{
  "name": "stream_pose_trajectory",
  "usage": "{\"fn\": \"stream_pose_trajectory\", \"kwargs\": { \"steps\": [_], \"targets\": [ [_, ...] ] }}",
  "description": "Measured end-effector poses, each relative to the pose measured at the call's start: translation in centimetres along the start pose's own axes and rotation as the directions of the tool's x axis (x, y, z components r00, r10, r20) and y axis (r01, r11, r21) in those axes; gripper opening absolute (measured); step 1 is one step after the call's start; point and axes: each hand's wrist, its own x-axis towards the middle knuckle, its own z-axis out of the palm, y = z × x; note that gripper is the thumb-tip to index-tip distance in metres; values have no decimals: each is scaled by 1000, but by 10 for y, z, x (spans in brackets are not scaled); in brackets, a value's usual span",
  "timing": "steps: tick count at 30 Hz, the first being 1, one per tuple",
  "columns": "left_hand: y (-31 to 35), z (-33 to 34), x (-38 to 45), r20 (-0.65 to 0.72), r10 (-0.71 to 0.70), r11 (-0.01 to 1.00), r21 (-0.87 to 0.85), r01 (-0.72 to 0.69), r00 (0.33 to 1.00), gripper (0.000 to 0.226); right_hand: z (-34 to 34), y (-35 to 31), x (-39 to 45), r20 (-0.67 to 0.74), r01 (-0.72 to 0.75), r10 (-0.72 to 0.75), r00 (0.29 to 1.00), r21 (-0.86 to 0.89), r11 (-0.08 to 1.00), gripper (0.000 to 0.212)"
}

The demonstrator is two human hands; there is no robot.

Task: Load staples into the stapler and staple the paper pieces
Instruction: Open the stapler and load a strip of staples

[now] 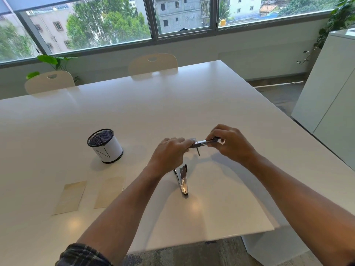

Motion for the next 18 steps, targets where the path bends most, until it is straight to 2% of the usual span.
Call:
{"fn": "stream_pose_trajectory", "kwargs": {
  "steps": [3,5,7,9,11,13,14,18],
  "targets": [
    [-1,1,2,124,-158,946,-265,186,980,35,-3,-9,8,-61,48,-50,997,-31,998,14],
    [0,1,3,226,-195,879,-391,273,954,32,-2,-12,10,-66,91,-97,993,-89,992,11],
    [2,0,3,236,-203,847,-445,292,950,37,-2,-14,10,-76,144,-154,985,-124,982,9],
    [6,0,3,193,-204,885,-383,265,960,38,-2,-16,9,-57,198,-207,977,-126,972,8],
    [10,0,4,166,-173,951,-228,209,971,24,-1,-15,7,-12,234,-237,972,-117,965,10],
    [8,0,6,204,-127,988,-59,142,971,26,-2,-13,7,20,226,-225,974,-108,968,14],
    [6,0,5,228,-133,988,-40,146,965,27,-2,-11,6,27,212,-210,977,-104,972,15],
    [-5,-3,-2,234,-215,953,-160,256,948,16,-1,-8,3,27,175,-173,984,-99,980,14]
  ]
}}
